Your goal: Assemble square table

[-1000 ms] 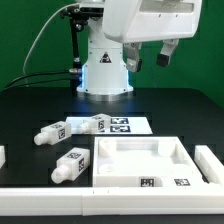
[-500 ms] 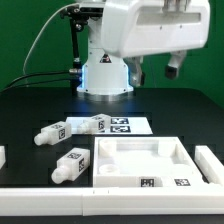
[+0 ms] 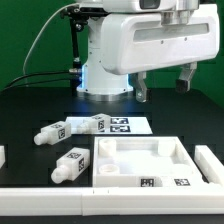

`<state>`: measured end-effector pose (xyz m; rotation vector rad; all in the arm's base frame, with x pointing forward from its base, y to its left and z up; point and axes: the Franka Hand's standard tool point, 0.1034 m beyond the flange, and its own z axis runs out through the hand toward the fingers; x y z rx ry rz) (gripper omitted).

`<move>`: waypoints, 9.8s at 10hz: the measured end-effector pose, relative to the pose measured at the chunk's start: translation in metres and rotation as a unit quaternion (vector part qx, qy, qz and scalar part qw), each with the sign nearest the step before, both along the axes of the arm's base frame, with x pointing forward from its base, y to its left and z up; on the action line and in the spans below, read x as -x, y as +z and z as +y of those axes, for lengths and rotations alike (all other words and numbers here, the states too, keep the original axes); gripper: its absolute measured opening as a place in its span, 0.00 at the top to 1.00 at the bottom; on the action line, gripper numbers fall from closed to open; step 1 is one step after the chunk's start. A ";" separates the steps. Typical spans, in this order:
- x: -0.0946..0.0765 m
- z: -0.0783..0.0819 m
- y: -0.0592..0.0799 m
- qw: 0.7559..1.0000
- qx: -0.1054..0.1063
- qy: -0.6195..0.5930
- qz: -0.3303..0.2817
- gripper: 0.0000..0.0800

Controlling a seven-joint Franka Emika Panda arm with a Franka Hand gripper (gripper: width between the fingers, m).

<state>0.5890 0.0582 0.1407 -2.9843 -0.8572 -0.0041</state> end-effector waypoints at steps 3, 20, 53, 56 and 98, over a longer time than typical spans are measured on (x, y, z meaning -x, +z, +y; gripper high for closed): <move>-0.005 0.013 -0.015 0.995 -0.001 -0.090 -0.034 0.19; -0.065 0.011 -0.075 0.977 -0.015 -0.211 -0.038 0.19; -0.030 0.022 -0.040 0.981 -0.023 -0.190 -0.037 0.24; -0.004 0.020 -0.036 0.981 -0.024 -0.190 -0.040 0.24; 0.117 -0.016 -0.066 0.994 -0.016 -0.110 -0.003 0.19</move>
Offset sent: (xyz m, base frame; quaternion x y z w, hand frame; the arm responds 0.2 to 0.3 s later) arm 0.0235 0.0109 -0.0289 -0.0867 0.0641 0.1371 0.9847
